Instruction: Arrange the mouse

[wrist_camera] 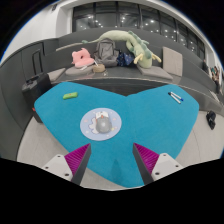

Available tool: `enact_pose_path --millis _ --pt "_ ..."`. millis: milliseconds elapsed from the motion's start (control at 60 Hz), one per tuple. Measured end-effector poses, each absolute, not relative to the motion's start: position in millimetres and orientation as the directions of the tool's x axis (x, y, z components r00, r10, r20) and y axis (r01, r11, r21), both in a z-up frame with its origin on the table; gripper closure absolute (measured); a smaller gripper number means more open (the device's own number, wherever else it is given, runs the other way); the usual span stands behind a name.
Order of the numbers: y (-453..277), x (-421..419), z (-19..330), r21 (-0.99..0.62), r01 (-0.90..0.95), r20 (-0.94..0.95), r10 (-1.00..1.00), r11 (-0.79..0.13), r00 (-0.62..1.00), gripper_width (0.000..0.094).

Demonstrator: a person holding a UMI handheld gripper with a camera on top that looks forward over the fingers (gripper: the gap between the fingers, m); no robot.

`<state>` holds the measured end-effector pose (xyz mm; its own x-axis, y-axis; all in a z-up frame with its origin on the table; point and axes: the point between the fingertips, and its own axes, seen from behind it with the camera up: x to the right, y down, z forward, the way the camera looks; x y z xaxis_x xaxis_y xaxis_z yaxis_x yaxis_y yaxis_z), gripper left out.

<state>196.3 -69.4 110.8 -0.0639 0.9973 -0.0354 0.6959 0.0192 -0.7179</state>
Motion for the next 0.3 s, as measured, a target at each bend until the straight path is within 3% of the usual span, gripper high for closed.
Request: enact_pose_path --millis 300 --pt "-54.1 217.7 98.5 -0.718 0.696 -0.019 1.000 -0.003 -0.015 0.0087"
